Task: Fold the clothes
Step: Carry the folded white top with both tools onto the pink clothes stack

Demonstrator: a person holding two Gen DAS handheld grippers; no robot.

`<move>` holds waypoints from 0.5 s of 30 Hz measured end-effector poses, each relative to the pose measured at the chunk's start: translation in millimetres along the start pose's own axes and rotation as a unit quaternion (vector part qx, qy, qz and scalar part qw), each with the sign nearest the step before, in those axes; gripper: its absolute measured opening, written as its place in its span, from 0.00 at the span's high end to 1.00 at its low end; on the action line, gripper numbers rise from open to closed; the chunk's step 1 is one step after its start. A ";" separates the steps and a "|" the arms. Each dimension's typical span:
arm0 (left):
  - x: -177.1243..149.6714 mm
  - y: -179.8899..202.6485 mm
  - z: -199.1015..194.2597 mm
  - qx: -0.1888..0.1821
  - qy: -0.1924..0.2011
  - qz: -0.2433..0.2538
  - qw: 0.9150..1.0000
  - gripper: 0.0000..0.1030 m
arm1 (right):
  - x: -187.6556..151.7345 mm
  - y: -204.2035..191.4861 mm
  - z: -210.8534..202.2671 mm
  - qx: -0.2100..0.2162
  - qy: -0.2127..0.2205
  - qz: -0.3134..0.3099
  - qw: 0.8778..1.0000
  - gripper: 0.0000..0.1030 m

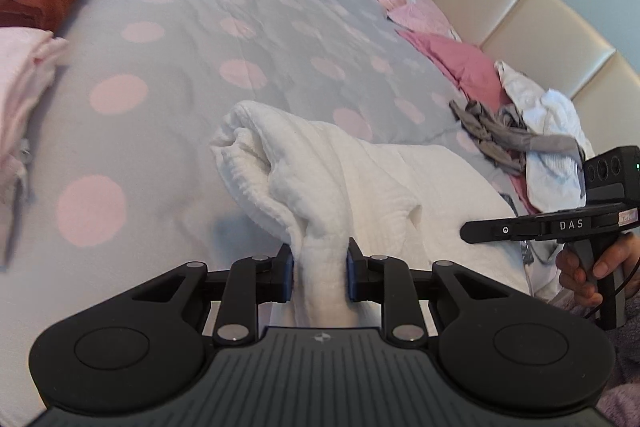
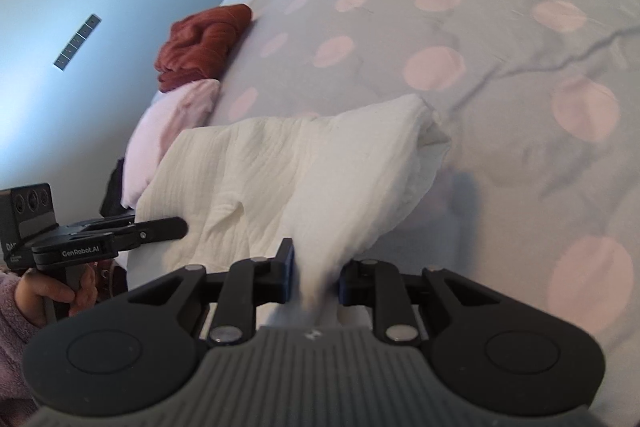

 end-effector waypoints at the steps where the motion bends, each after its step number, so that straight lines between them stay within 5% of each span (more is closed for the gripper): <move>1: 6.8 -6.6 -6.9 0.002 0.005 -0.004 1.000 0.79 | 5.9 -8.2 2.9 0.004 0.003 -0.003 1.000 0.78; 15: 102.4 -161.2 -124.6 0.083 0.083 -0.062 0.991 0.80 | 104.6 -159.2 108.5 0.112 0.020 -0.047 0.992 0.78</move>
Point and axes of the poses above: each gripper's, at about its wrist camera, not at the fingertips, and z roughly the way its jaws point, y to its right, x to its top, the point moved 10 cm from there along z, roughly the way its jaws point, and after that the axes turned 8 degrees about x, right-handed, at the moved point
